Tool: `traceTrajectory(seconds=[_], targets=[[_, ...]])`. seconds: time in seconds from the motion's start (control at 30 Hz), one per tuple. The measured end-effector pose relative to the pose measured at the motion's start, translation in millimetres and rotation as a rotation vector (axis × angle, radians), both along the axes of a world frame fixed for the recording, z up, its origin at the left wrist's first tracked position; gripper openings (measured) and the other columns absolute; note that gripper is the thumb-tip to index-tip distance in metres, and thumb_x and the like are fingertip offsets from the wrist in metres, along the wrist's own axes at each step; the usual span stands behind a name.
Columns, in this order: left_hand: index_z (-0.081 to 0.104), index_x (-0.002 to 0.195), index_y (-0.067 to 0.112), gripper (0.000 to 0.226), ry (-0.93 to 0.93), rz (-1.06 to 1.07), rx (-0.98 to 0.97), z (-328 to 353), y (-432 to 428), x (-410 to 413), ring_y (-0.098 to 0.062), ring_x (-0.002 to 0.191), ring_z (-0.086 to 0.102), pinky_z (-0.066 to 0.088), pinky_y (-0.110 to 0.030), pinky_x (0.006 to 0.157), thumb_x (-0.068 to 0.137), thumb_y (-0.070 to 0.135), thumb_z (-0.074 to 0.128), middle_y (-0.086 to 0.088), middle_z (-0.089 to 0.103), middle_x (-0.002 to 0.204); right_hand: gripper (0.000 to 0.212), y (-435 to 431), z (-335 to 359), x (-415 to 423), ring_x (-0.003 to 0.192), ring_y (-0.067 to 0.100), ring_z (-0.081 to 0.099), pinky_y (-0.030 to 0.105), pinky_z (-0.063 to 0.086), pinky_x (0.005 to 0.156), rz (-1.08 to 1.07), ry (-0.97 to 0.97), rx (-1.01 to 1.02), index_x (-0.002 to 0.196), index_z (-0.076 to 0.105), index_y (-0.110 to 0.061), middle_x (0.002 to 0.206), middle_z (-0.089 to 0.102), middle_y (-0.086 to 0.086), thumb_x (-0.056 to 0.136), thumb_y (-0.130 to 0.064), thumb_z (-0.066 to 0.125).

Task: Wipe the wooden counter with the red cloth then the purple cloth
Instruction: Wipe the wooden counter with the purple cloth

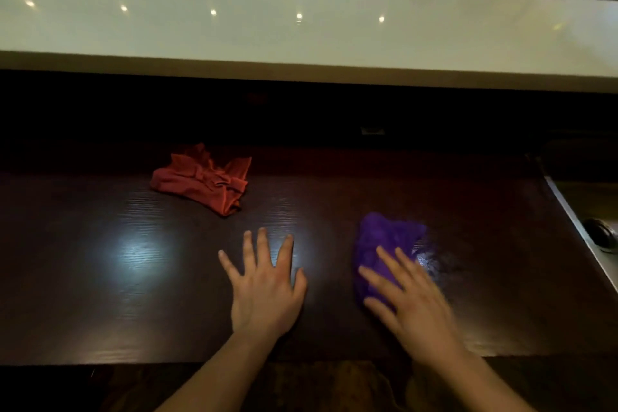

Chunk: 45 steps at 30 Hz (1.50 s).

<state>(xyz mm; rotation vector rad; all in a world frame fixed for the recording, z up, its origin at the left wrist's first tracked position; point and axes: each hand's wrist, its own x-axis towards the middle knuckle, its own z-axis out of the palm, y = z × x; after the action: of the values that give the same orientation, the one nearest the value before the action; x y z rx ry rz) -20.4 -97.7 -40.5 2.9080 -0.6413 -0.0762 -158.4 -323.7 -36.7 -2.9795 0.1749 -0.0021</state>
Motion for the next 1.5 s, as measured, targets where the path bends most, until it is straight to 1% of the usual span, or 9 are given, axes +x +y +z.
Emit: traceTrajectory(seconds=[0.17, 0.4, 0.67, 0.87, 1.03, 1.13, 1.27, 1.4, 1.5], targets=[[0.039, 0.145, 0.031, 0.061, 0.000, 0.008, 0.025, 5, -1, -1, -0.038, 0.147, 0.016, 0.008, -0.074, 0.110, 0.089, 0.055, 0.034, -0.019, 0.033, 0.155, 0.053, -23, 15, 89, 0.150, 0.029, 0.015, 0.045, 0.012, 0.122, -0.405, 0.027, 0.027, 0.146, 0.039, -0.041, 0.162, 0.026, -0.002, 0.096, -0.060, 0.038], [0.039, 0.144, 0.031, 0.060, -0.011, 0.008, 0.016, 1, 0, 0, -0.038, 0.147, 0.017, 0.009, -0.074, 0.110, 0.089, 0.056, 0.034, -0.019, 0.034, 0.155, 0.052, 42, -2, -27, 0.149, 0.023, 0.021, 0.044, 0.018, 0.119, -0.014, 0.014, 0.047, 0.146, 0.033, -0.048, 0.161, 0.026, -0.008, 0.097, -0.065, 0.030], [0.037, 0.145, 0.031, 0.061, -0.010, 0.007, 0.013, 4, 1, -2, -0.038, 0.147, 0.017, 0.010, -0.074, 0.110, 0.089, 0.056, 0.031, -0.019, 0.034, 0.154, 0.051, -72, 20, 1, 0.146, 0.035, 0.025, 0.051, 0.022, 0.118, -0.603, -0.003, 0.018, 0.143, 0.047, -0.032, 0.157, 0.036, 0.007, 0.097, -0.053, 0.045], [0.042, 0.142, 0.029, 0.060, -0.023, 0.003, -0.006, 0, 1, -1, -0.039, 0.145, 0.021, 0.012, -0.075, 0.109, 0.088, 0.055, 0.035, -0.021, 0.038, 0.151, 0.053, -6, 3, -64, 0.146, 0.026, 0.029, 0.043, 0.024, 0.117, -0.209, -0.013, 0.016, 0.143, 0.043, -0.041, 0.156, 0.037, -0.002, 0.096, -0.062, 0.032], [0.043, 0.141, 0.029, 0.061, -0.030, 0.004, 0.008, 1, -1, 0, -0.041, 0.144, 0.024, 0.013, -0.076, 0.108, 0.087, 0.054, 0.036, -0.022, 0.039, 0.149, 0.074, -128, 14, -49, 0.149, 0.034, 0.016, 0.048, 0.016, 0.119, -0.605, 0.152, -0.081, 0.149, 0.036, -0.032, 0.162, 0.024, 0.008, 0.092, -0.069, 0.008], [0.044, 0.141, 0.028, 0.061, -0.018, 0.010, 0.026, 5, -2, -2, -0.041, 0.144, 0.023, 0.013, -0.076, 0.108, 0.087, 0.053, 0.035, -0.022, 0.039, 0.150, 0.062, -133, 22, 6, 0.147, 0.039, 0.019, 0.051, 0.017, 0.118, -0.804, 0.047, 0.003, 0.149, 0.037, -0.030, 0.162, 0.024, 0.010, 0.095, -0.060, 0.033], [0.043, 0.143, 0.028, 0.064, 0.004, 0.019, 0.031, 10, -2, -3, -0.039, 0.145, 0.020, 0.012, -0.075, 0.109, 0.087, 0.054, 0.031, -0.021, 0.036, 0.152, 0.052, -55, 10, 29, 0.145, 0.038, 0.027, 0.052, 0.024, 0.117, -0.518, -0.023, -0.020, 0.145, 0.045, -0.034, 0.158, 0.034, 0.008, 0.097, -0.055, 0.042], [0.043, 0.144, 0.028, 0.065, 0.008, 0.021, 0.012, 9, -2, -3, -0.038, 0.146, 0.019, 0.011, -0.074, 0.110, 0.087, 0.056, 0.028, -0.021, 0.035, 0.153, 0.055, -20, -2, 0, 0.146, 0.029, 0.028, 0.046, 0.027, 0.117, -0.153, -0.011, -0.004, 0.145, 0.038, -0.044, 0.158, 0.035, -0.002, 0.096, -0.066, 0.029], [0.043, 0.144, 0.028, 0.066, 0.004, 0.029, 0.011, 9, -1, -3, -0.038, 0.146, 0.020, 0.011, -0.073, 0.110, 0.086, 0.057, 0.028, -0.020, 0.036, 0.153, 0.053, -90, 2, 14, 0.143, 0.035, 0.034, 0.048, 0.029, 0.116, -0.312, -0.029, -0.036, 0.142, 0.048, -0.035, 0.155, 0.040, 0.009, 0.095, -0.058, 0.044]])
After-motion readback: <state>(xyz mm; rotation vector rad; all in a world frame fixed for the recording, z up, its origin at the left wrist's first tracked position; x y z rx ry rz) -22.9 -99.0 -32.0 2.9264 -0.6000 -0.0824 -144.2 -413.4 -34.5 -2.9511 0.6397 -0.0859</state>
